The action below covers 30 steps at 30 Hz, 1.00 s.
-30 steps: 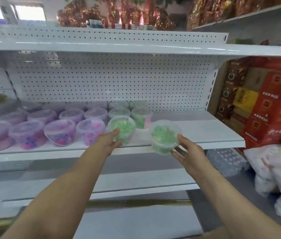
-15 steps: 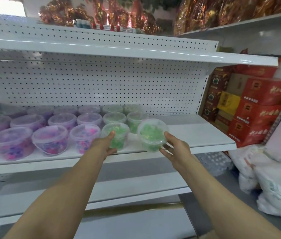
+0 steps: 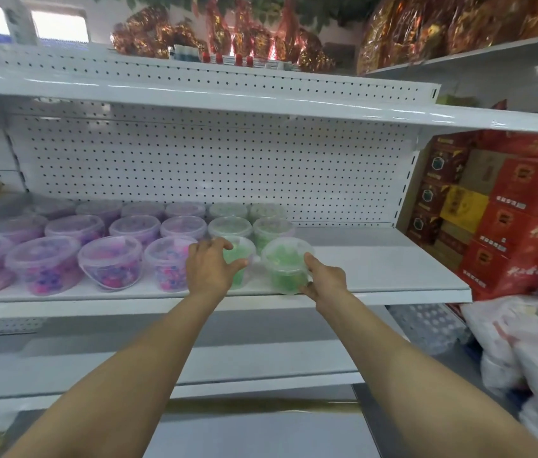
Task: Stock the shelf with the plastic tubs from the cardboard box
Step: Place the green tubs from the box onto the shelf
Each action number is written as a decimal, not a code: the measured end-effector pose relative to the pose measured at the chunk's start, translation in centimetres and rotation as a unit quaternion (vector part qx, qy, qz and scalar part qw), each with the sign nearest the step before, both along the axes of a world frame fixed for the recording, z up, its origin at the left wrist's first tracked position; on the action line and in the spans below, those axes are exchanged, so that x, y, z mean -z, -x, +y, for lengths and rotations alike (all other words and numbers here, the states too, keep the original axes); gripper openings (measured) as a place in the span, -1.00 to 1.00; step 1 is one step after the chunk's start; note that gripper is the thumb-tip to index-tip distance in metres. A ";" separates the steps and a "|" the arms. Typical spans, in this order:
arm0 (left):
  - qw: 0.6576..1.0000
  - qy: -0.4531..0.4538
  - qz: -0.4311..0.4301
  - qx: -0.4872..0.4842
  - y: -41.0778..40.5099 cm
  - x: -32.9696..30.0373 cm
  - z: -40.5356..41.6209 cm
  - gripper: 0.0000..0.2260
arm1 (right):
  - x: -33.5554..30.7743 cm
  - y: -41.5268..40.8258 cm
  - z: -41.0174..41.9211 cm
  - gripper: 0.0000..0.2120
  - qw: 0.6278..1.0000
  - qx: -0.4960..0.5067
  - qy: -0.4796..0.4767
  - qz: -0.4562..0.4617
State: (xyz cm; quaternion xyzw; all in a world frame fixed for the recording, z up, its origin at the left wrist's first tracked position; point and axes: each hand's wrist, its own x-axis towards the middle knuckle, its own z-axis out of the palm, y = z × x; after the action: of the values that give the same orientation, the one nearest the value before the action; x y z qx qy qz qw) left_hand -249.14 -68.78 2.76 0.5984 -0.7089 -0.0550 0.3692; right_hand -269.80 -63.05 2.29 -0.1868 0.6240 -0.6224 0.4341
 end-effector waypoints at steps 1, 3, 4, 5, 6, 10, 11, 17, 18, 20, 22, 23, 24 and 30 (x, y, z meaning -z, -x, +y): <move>1.000 -0.006 -0.017 0.002 0.2 0.1 -0.2 -0.58 | 0.2 0.1 -0.5 -0.68 1.000 -0.006 -0.016 0.023; 0.999 -0.016 -0.040 0.005 0.7 -0.1 -0.4 -0.59 | 0.3 0.3 -1.1 -0.60 0.992 -0.029 -0.058 0.106; 0.999 -0.017 -0.047 0.010 1.0 -0.2 -0.4 -0.59 | 0.4 0.5 -1.4 -0.52 0.981 -0.041 -0.078 0.172; 0.998 -0.020 -0.053 0.012 1.2 -0.2 -0.5 -0.60 | 0.4 0.8 -1.6 -0.43 0.963 -0.051 -0.087 0.251; 0.998 -0.022 -0.058 0.014 1.4 0.0 -0.7 -0.60 | 0.1 0.9 -1.5 -0.36 0.937 -0.058 -0.083 0.333; 0.997 -0.016 -0.074 0.008 1.9 0.3 -1.1 -0.62 | -1.1 1.7 -1.5 -0.26 0.812 -0.130 -0.001 0.568; 0.997 -0.016 -0.075 0.003 1.9 0.3 -1.1 -0.63 | -1.3 1.8 -1.7 -0.26 0.787 -0.154 -0.005 0.597; 0.996 -0.010 -0.089 -0.017 2.1 0.2 -1.6 -0.63 | -1.8 1.5 -2.9 -0.28 0.704 -0.178 -0.018 0.687; 0.996 -0.012 -0.088 -0.018 2.1 0.2 -1.6 -0.62 | -1.8 1.4 -3.0 -0.29 0.697 -0.177 -0.019 0.695; 0.996 -0.015 -0.087 -0.022 2.2 0.3 -1.5 -0.62 | -1.7 1.4 -3.2 -0.30 0.687 -0.173 -0.021 0.705; 0.996 -0.019 -0.088 -0.025 2.3 0.3 -1.4 -0.62 | -1.6 1.2 -3.3 -0.31 0.675 -0.172 -0.024 0.718; 0.995 -0.021 -0.089 -0.026 2.4 0.3 -1.2 -0.61 | -1.6 1.2 -3.3 -0.32 0.668 -0.172 -0.027 0.723; 0.995 -0.023 -0.093 -0.026 2.5 0.2 -1.1 -0.61 | -1.6 1.1 -3.3 -0.32 0.662 -0.173 -0.029 0.729; 0.993 -0.021 -0.113 -0.019 2.8 -1.1 0.3 -0.54 | -3.0 1.5 -2.3 -0.32 0.610 -0.196 -0.021 0.768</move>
State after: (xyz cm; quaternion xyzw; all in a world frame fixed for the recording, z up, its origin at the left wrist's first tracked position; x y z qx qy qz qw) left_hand -251.95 -68.51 3.82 0.6216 -0.7334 0.0056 0.2751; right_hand -271.28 -65.40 5.27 -0.7051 0.6899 -0.1380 -0.0885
